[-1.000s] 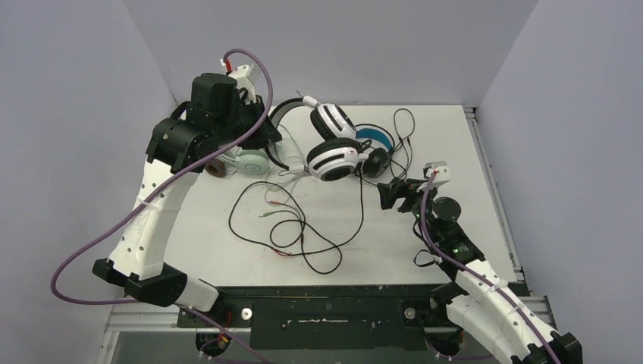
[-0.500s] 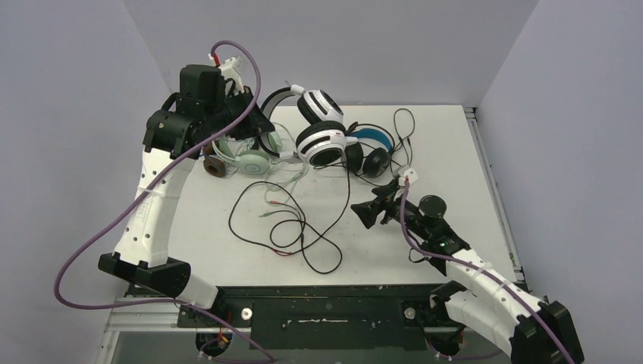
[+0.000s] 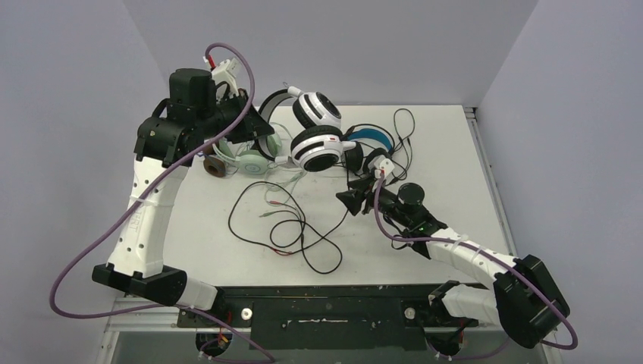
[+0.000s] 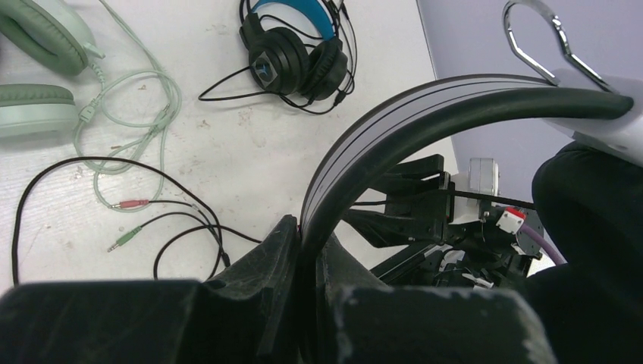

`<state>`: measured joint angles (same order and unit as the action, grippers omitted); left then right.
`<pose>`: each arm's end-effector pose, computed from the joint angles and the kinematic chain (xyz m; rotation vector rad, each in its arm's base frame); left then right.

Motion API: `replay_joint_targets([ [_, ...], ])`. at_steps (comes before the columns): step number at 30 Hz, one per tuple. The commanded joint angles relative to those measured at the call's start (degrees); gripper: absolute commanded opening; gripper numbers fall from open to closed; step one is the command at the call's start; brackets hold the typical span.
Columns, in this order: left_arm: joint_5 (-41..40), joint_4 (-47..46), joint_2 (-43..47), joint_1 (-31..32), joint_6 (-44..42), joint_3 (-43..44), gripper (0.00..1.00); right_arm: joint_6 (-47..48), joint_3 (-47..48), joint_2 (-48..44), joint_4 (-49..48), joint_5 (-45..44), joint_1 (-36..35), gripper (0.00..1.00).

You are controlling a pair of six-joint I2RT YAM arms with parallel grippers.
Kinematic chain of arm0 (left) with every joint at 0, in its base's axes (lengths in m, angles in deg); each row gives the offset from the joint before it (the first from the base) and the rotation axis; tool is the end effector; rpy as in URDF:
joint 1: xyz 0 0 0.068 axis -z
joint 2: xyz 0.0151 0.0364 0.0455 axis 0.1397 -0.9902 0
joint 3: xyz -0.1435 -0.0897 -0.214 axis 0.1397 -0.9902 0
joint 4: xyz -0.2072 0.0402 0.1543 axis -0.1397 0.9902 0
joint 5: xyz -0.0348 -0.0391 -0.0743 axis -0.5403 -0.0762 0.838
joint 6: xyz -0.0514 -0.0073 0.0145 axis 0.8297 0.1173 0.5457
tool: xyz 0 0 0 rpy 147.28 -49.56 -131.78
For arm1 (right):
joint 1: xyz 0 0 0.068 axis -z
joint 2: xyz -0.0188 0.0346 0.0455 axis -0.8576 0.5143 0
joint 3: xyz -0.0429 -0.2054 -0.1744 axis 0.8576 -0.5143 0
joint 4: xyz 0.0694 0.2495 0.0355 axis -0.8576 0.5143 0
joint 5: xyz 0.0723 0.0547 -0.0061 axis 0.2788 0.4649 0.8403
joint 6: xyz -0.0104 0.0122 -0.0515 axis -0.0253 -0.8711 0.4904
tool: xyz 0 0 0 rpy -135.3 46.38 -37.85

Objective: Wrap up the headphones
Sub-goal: Wrap the headphones cable around the headphones.

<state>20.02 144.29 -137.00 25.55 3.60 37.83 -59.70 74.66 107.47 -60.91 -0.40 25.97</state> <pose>0.2481 -0.0911 0.4935 0.0139 2.1807 -0.8373 0.1998 0.1480 0.2407 -0.6696 1.5964 0.9266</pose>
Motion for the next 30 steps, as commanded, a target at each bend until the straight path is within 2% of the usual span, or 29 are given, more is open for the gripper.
replay_joint_targets([
  [1,4.4,-6.1,3.1,-0.3,2.6,0.1,0.0,1.6,3.9,0.7,-6.1,0.6,0.0,0.44],
  [3,5.1,-6.3,3.2,-0.3,2.6,-0.2,0.0,1.8,4.5,0.8,-5.9,0.5,-0.1,0.38],
  [7,6.6,-6.9,3.2,-0.3,2.7,-0.9,0.0,1.5,5.4,0.9,-5.6,-0.1,0.1,0.35],
  [10,7.8,-7.5,3.2,-0.3,2.7,-1.7,0.0,1.2,6.6,0.7,-4.6,-1.7,0.3,0.24],
  [13,9.1,-8.0,3.1,-0.3,1.6,-3.4,0.0,-1.2,7.8,-1.4,-2.9,-7.1,2.2,0.09],
  [19,5.9,-8.4,3.7,0.0,-2.8,-10.3,0.0,-1.7,12.1,-7.9,2.2,-12.8,5.7,0.03],
  [23,-0.6,-8.8,3.8,2.8,-6.0,-15.3,0.0,1.6,18.0,-9.1,8.0,-13.5,5.8,0.02],
  [27,-15.3,-9.2,3.4,11.0,-8.9,-18.8,0.0,3.7,22.6,-9.2,10.7,-11.3,5.8,0.02],
  [30,-22.7,-10.2,2.9,15.1,-10.2,-20.8,0.0,5.1,25.7,-8.5,12.3,-6.5,5.6,0.03],
])
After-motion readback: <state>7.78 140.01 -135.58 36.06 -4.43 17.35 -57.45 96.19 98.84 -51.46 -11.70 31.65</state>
